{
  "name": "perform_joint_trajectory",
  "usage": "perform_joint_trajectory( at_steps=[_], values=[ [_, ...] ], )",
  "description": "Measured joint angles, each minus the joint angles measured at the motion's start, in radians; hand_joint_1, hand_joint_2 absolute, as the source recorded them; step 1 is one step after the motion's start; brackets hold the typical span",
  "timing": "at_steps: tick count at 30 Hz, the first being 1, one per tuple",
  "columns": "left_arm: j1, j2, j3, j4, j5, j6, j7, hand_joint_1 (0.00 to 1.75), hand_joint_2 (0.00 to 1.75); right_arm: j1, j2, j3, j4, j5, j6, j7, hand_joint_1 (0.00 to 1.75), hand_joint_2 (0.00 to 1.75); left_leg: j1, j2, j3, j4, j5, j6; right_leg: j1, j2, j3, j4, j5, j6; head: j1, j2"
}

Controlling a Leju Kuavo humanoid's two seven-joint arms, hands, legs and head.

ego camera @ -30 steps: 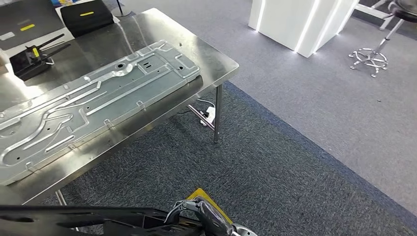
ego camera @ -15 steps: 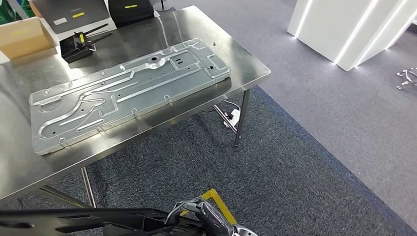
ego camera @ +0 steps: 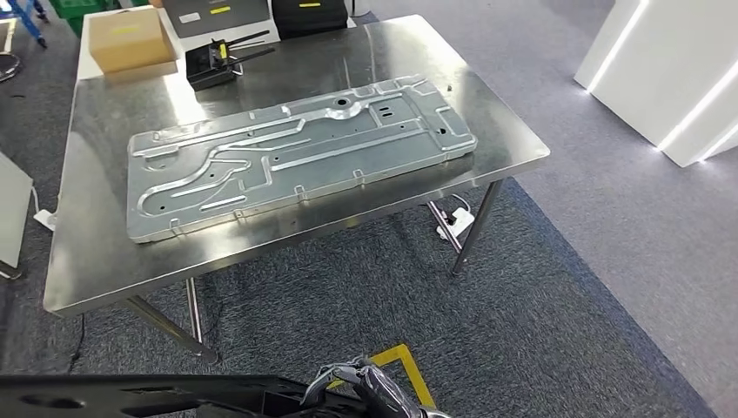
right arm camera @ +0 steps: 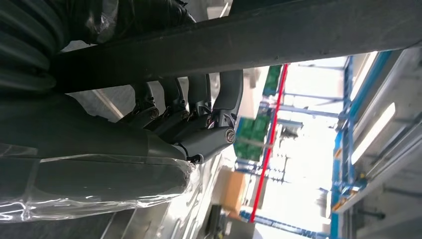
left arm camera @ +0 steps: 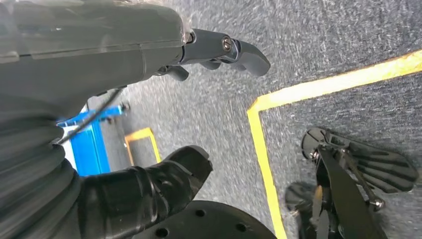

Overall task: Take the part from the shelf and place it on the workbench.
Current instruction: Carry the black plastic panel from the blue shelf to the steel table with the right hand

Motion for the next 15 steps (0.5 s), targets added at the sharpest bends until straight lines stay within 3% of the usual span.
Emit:
perform_joint_trajectory(
  at_steps=[2,4,5,7,9,10,11,12,13,15],
  values=[
    [0.000,-0.002,0.000,0.000,0.000,-0.001,-0.003,0.00,1.75,-0.001,-0.001,-0.004,-0.002,-0.001,0.007,0.000,1.75,1.75,0.000,-0.019,-0.004,0.001,0.000,-0.009,0.002,0.023,0.026,-0.068,0.021,-0.004,0.000,0.000],
    [0.003,-0.002,0.000,0.000,0.000,-0.001,-0.004,0.00,1.75,-0.002,-0.001,-0.006,-0.004,-0.002,0.011,0.000,1.75,1.75,0.001,-0.035,-0.009,-0.002,0.002,-0.023,0.004,0.008,0.029,-0.076,0.022,-0.010,0.000,0.000],
    [0.004,-0.002,0.000,0.000,0.001,-0.001,-0.004,0.00,1.75,-0.003,-0.001,-0.007,-0.006,-0.002,0.012,0.000,1.75,1.75,0.002,-0.026,-0.011,0.003,-0.001,-0.028,0.003,-0.002,0.033,-0.081,0.024,-0.015,0.000,0.000],
    [0.003,-0.001,0.000,0.000,0.001,0.000,-0.005,0.00,1.75,-0.005,0.000,-0.008,-0.009,-0.004,0.015,0.000,1.75,1.75,0.001,0.021,-0.036,0.057,-0.039,-0.036,-0.002,-0.025,0.040,-0.094,0.030,-0.026,-0.002,0.000],
    [0.001,-0.001,-0.001,0.000,0.001,0.000,-0.004,0.00,1.75,-0.005,0.000,-0.010,-0.011,-0.009,0.022,0.003,1.75,1.75,0.002,0.067,-0.091,0.178,-0.108,-0.044,0.001,-0.047,0.042,-0.096,0.029,-0.031,-0.003,0.000],
    [0.000,-0.002,-0.001,0.000,0.002,0.000,-0.004,0.00,1.75,-0.004,0.000,-0.010,-0.012,-0.013,0.027,0.005,1.75,1.75,0.004,0.075,-0.118,0.235,-0.133,-0.048,0.002,-0.057,0.041,-0.095,0.028,-0.032,-0.003,0.000],
    [0.000,-0.002,-0.001,0.000,0.002,0.000,-0.002,0.00,1.75,-0.004,0.000,-0.011,-0.012,-0.018,0.032,0.008,1.75,1.75,0.006,0.079,-0.131,0.266,-0.140,-0.052,0.002,-0.065,0.041,-0.094,0.027,-0.032,-0.003,0.000],
    [0.000,-0.002,-0.001,0.000,0.003,0.001,-0.001,0.00,1.75,-0.004,0.000,-0.011,-0.012,-0.023,0.037,0.009,1.75,1.75,0.007,0.081,-0.125,0.259,-0.127,-0.055,0.002,-0.072,0.041,-0.093,0.025,-0.031,-0.003,0.000],
    [0.001,-0.001,-0.001,0.000,0.003,0.002,0.002,0.00,1.75,-0.004,0.000,-0.011,-0.012,-0.027,0.041,0.010,1.75,1.75,0.009,0.084,-0.099,0.214,-0.098,-0.056,0.002,-0.076,0.042,-0.091,0.023,-0.029,-0.003,0.000],
    [0.001,-0.001,-0.002,0.000,0.004,0.004,0.007,0.00,1.75,-0.004,0.000,-0.012,-0.012,-0.032,0.045,0.011,1.75,1.75,0.009,0.092,-0.025,0.079,-0.041,-0.053,0.002,-0.081,0.043,-0.084,0.017,-0.020,-0.003,0.000]
  ],
)
